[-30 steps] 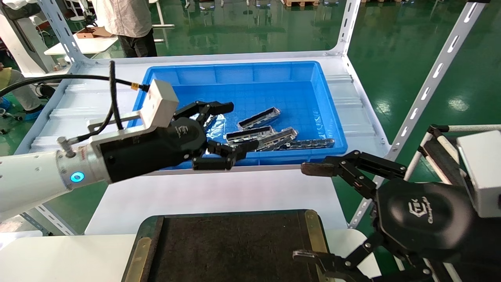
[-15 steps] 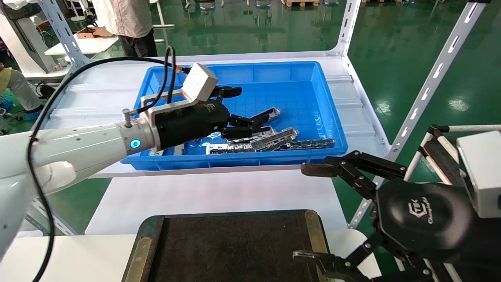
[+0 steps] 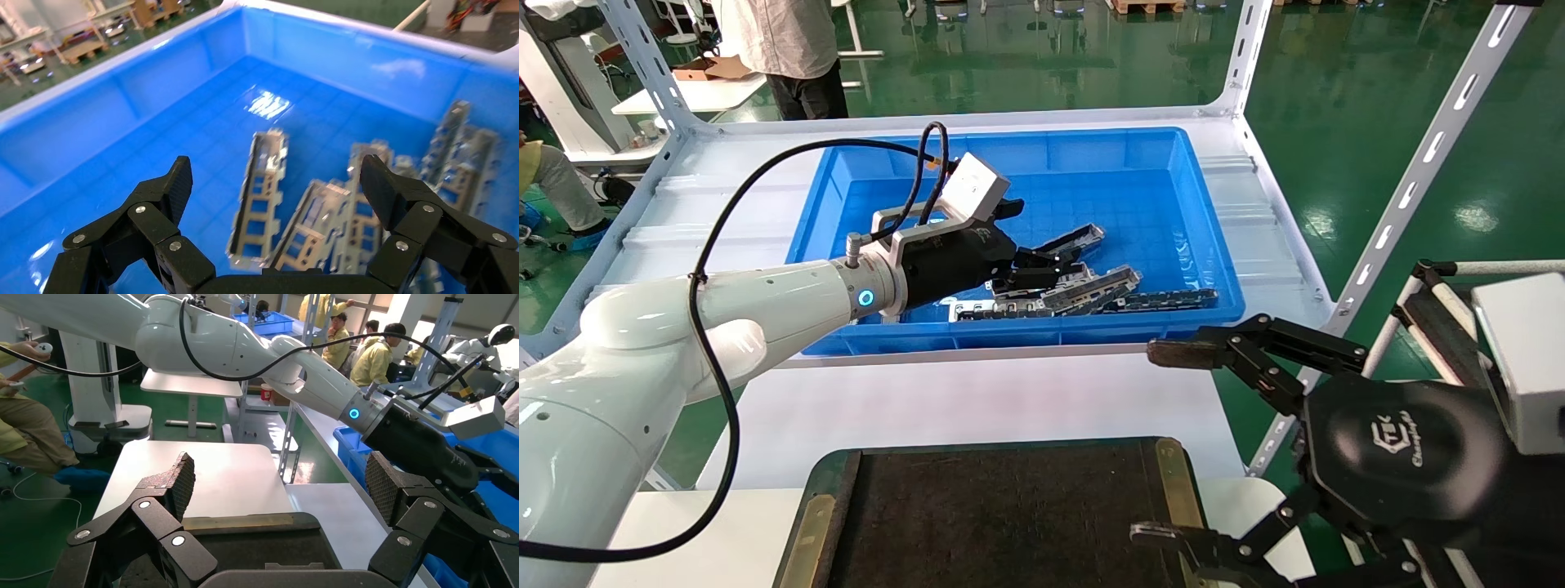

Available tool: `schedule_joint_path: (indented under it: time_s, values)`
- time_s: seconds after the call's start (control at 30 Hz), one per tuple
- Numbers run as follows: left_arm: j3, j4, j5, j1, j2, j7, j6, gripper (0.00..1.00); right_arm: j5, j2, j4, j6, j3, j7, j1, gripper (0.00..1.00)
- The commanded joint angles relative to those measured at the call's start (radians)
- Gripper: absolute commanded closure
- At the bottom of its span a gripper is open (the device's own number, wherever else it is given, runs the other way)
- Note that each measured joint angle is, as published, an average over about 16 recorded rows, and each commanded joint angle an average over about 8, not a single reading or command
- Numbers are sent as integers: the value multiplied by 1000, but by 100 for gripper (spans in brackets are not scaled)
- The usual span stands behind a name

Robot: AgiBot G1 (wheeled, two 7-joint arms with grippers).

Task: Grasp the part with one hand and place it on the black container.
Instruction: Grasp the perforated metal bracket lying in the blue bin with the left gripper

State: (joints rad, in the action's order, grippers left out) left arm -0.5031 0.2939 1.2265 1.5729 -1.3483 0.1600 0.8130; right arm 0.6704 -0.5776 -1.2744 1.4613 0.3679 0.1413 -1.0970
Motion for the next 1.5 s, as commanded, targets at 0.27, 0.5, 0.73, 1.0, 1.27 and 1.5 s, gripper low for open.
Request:
schedule_joint_path:
  time_s: [0.27,0.5,0.73,1.0,1.27,1.5]
  values:
    - [-55,-40,-31,10,-19,15,-69,31,0,0,0,0,0,0,0,38]
    - [-117,-24,-65,6,-20,-12,-112,100,0,0,0,0,0,0,0,100]
    - [-174,-11,-105,-1,-19,-35,-147,100,0,0,0,0,0,0,0,100]
    - [-233,0,-152,-12,-18,-49,-177,100,0,0,0,0,0,0,0,100]
    - [-286,8,-199,-21,-17,-60,-198,100,0,0,0,0,0,0,0,100]
    - [-328,9,-239,-22,-17,-69,-214,100,0,0,0,0,1,0,0,100]
